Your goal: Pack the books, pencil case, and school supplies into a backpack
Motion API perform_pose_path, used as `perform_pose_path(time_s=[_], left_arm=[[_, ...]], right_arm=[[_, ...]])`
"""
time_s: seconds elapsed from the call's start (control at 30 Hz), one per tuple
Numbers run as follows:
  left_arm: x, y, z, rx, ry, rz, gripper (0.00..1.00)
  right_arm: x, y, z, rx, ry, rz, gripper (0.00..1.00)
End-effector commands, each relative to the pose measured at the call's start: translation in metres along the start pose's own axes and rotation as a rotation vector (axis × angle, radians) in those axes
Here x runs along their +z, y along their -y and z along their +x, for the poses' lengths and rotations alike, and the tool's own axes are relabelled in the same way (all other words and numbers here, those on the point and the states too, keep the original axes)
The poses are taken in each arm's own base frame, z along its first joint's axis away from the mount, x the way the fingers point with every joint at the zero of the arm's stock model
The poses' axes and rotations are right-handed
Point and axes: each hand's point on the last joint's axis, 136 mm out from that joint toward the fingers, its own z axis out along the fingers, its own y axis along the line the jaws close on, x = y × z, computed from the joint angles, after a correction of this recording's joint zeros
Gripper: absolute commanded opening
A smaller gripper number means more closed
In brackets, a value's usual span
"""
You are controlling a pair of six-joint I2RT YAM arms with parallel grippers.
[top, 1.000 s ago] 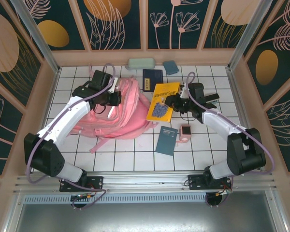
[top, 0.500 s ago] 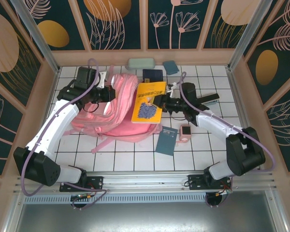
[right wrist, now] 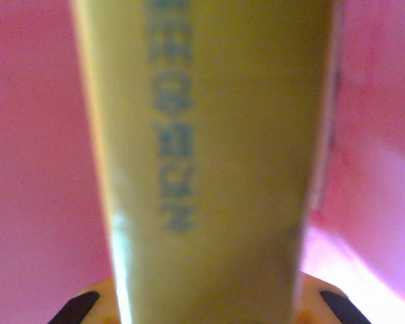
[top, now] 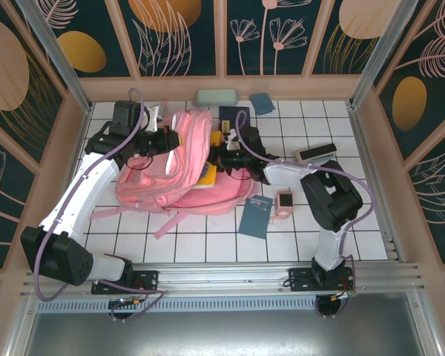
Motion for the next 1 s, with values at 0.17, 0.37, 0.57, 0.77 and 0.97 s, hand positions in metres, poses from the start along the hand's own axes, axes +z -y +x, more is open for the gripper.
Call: perform_pose_path(time_s=[0.17,0.37,0.57,0.77,0.97], left_arm=[[-0.029,0.043,-0.035,0.120,0.158,0.143,0.00],[-0.019,0.039,-0.037,0.106,0.146,0.145,0.00],[-0.014,0.039,-0.040,0.099,0.145,0.160,0.00],[-0.010,0.035,-0.041,0.087,0.146,0.155,0.00],[-0.013,0.023,-0.048,0.062,0.165,0.128,0.00]], right_arm=[[0.058,-0.028,-0.011,-0.190,-0.021,-0.063,0.00],[0.102,0.002,-0.013,-0.066,-0.002,0.013,0.00],[0.142,0.012,-0.023,-0.046,0.061,0.057,0.00],[0.169,0.035,-0.039,-0.077,0.127,0.219,0.22],[0.164,0.036,-0.040,-0.119,0.083,0.233,0.43]])
